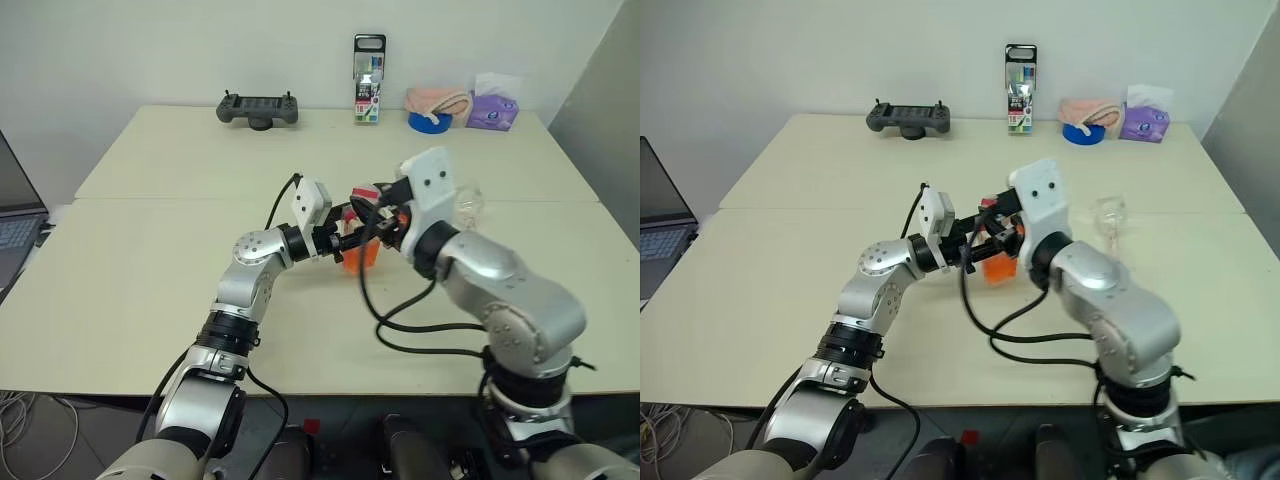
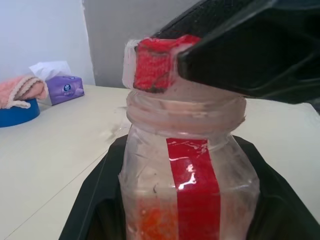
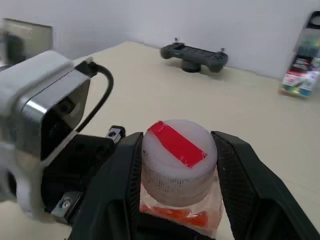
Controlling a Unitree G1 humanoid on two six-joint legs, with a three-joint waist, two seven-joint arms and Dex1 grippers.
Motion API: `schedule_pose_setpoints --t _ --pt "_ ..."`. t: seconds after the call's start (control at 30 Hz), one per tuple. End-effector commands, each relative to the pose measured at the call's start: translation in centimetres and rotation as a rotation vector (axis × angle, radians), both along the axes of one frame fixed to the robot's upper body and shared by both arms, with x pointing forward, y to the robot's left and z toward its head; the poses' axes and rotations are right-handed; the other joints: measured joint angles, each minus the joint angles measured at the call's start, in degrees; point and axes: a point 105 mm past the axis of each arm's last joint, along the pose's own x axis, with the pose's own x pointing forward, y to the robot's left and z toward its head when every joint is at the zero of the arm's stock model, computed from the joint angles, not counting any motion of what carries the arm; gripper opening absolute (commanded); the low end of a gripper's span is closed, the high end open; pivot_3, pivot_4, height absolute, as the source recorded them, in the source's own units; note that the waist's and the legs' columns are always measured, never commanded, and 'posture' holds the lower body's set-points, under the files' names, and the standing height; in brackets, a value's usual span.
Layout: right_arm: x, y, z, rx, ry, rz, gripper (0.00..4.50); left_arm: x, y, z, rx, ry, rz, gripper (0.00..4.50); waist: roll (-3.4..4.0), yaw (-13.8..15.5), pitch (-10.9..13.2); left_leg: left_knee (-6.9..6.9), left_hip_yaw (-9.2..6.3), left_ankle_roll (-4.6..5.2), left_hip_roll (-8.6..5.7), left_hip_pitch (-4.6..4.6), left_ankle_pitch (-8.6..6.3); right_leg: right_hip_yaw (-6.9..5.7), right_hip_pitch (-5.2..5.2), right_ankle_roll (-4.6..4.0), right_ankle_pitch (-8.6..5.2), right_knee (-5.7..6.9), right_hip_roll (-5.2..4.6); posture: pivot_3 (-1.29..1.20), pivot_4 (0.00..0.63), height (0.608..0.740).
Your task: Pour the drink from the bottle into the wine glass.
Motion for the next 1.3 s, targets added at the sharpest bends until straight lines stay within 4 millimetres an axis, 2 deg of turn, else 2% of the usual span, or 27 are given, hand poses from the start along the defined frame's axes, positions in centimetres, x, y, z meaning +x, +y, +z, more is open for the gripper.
schedule_pose_setpoints --t 0.03,0.13,0.23,0.33,0.43,0.57,0.8,0.93,1.0,1.07,1.1,1.17,1.23,1.3 --pt "-1.2 -1.6 4.1 0.081 -0.137 0.263 1.78 -1.0 -0.1 2.4 -0.055 -0.044 -0.061 2.06 0.0 0.0 0.0 0.0 0.01 0.01 0.01 -0.01 -0.01 0.0 0.0 0.0 0.0 0.0 0.0 0.0 0.15 0.74" --pt "-2.4 -1.7 4.2 0.006 -0.111 0.466 1.78 -1.3 0.0 2.4 -0.052 -0.042 -0.066 2.02 0.02 0.0 0.0 -0.02 0.04 0.02 0.04 0.0 -0.01 0.01 -0.02 -0.02 0.01 0.01 0.01 0.0 0.15 0.74" --pt "-3.8 -1.8 3.0 -0.108 -0.063 0.594 1.78 -1.4 0.3 2.6 -0.055 -0.04 -0.058 1.95 0.02 0.0 0.0 -0.06 0.01 0.03 0.07 0.01 -0.02 -0.02 -0.02 -0.02 0.01 0.01 0.04 0.0 0.15 0.74" --pt "-3.6 -2.4 2.9 -0.151 -0.078 0.581 1.78 -1.6 0.5 2.4 -0.046 -0.034 -0.058 1.95 0.02 -0.1 0.0 -0.05 0.04 0.03 0.07 0.03 -0.02 0.01 -0.02 -0.02 0.01 0.02 0.04 0.0 0.15 0.74" --pt "-2.9 -3.2 4.7 -0.136 -0.121 0.533 1.78 -1.9 0.4 1.8 -0.02 -0.034 -0.068 1.94 0.02 -0.1 0.0 -0.01 0.05 0.03 0.08 0.03 -0.02 0.03 -0.02 -0.01 0.0 0.03 0.04 0.0 0.15 0.74" --pt "-3.4 -3.8 6.2 -0.1 -0.148 0.537 1.78 -2.0 -0.1 1.4 -0.015 -0.036 -0.081 1.92 0.01 0.2 0.0 0.04 0.04 0.02 0.05 0.01 -0.01 0.03 -0.01 0.0 0.0 0.04 0.02 0.0 0.15 0.74" --pt "-5.5 -4.4 6.1 -0.156 -0.149 0.678 1.73 -2.6 -1.4 1.9 -0.05 -0.001 -0.153 1.89 0.01 0.2 0.0 0.0 0.03 0.03 0.04 -0.02 -0.02 -0.01 -0.01 -0.01 0.0 -0.01 0.01 0.0 0.15 0.74" --pt "-5.5 -5.3 6.7 -0.149 -0.155 0.72 1.73 -2.7 -1.5 1.9 -0.047 0.012 -0.171 1.89 0.0 0.1 0.0 0.01 0.04 0.03 0.05 -0.01 -0.02 0.0 0.0 0.09 -0.05 -0.01 0.01 0.0 0.15 0.74" --pt "-4.4 -6.1 7.1 -0.151 -0.157 0.642 1.73 -2.6 -1.4 2.1 -0.044 -0.003 -0.161 1.89 0.0 0.1 0.0 0.04 0.07 0.03 0.05 0.0 -0.02 0.03 0.01 0.2 -0.12 -0.01 0.01 0.0 0.15 0.74" --pt "-2.2 -8.1 7.5 -0.105 -0.178 0.42 1.73 -2.5 -1.1 2.6 -0.056 -0.023 -0.141 1.89 0.0 0.2 0.0 0.04 0.07 0.02 0.05 0.01 -0.01 0.03 0.0 0.19 -0.11 0.01 0.01 0.0 0.15 0.74" --pt "-0.7 -9.9 7.4 -0.064 -0.199 0.25 1.72 -2.5 -1.0 2.9 -0.061 -0.031 -0.134 1.89 -0.01 0.2 0.0 0.04 0.05 0.02 0.06 0.01 -0.01 0.02 0.0 0.19 -0.11 0.02 0.01 0.0 0.15 0.74" --pt "0.7 -12.5 6.8 -0.013 -0.218 0.027 1.72 -2.5 -0.8 3.2 -0.065 -0.035 -0.129 1.88 -0.02 0.4 0.0 0.04 0.03 0.02 0.05 -0.01 -0.01 0.02 0.0 0.18 -0.11 0.03 0.0 0.0 0.15 0.74" --pt "1.7 -17.0 4.0 0.103 -0.181 -0.29 1.72 -2.6 -0.8 3.4 -0.067 -0.034 -0.136 1.87 -0.05 0.5 0.0 0.03 0.06 0.01 0.04 -0.02 -0.01 0.06 0.0 0.11 -0.07 0.02 -0.02 0.0 0.15 0.74" --pt "1.2 -20.7 1.0 0.157 -0.151 -0.56 1.72 -2.7 -0.9 3.5 -0.07 -0.033 -0.148 1.87 -0.07 1.1 0.0 -0.02 0.0 0.01 0.04 -0.05 -0.01 0.02 0.0 -0.02 0.01 0.03 -0.04 0.0 0.15 0.74"
